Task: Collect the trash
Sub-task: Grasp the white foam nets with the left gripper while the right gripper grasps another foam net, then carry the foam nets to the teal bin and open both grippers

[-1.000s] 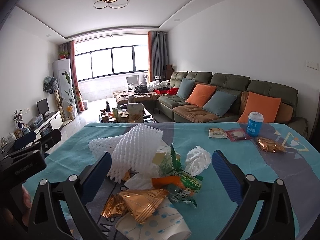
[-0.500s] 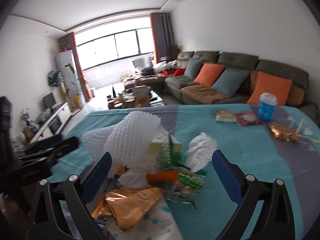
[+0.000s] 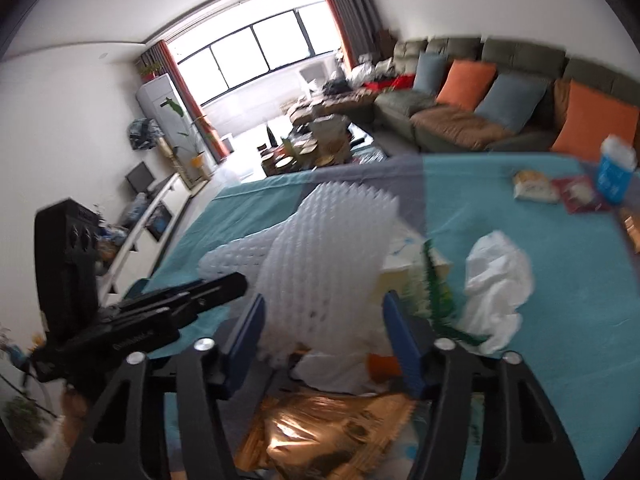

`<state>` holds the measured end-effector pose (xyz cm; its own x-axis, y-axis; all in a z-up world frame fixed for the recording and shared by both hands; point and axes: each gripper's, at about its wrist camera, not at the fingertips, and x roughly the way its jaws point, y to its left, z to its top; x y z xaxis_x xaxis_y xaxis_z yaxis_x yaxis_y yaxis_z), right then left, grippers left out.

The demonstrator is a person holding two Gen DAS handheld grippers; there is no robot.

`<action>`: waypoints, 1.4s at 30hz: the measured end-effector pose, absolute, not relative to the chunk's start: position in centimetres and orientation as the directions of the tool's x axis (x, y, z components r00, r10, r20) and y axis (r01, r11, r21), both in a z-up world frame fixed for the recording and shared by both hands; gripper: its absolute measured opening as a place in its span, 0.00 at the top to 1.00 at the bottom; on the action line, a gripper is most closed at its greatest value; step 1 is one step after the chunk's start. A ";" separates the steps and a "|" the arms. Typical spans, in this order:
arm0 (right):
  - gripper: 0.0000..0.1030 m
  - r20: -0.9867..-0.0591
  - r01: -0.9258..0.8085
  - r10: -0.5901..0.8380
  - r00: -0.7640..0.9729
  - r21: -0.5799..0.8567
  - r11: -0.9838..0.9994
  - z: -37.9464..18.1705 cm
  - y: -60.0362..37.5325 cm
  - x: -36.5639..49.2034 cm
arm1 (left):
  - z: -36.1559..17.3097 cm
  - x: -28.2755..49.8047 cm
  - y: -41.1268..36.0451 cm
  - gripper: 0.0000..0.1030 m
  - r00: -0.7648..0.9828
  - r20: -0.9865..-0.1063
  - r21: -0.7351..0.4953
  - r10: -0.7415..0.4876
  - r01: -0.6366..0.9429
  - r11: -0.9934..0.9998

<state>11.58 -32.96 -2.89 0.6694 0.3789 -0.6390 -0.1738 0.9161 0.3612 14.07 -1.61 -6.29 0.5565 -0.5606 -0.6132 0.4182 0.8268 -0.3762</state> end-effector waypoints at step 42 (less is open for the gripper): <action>0.51 -0.684 -0.278 0.409 0.604 0.300 0.913 -1.9 -23.4 16.0 | -2.4 5.5 17.6 0.92 0.722 -0.511 -0.468 -0.466 0.221 0.856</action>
<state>15.95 -23.40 -1.89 0.6042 0.4087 -0.6841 -0.2778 0.9126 0.2999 5.51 17.65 -2.43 0.7224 -0.4658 -0.5110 0.2208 0.8557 -0.4680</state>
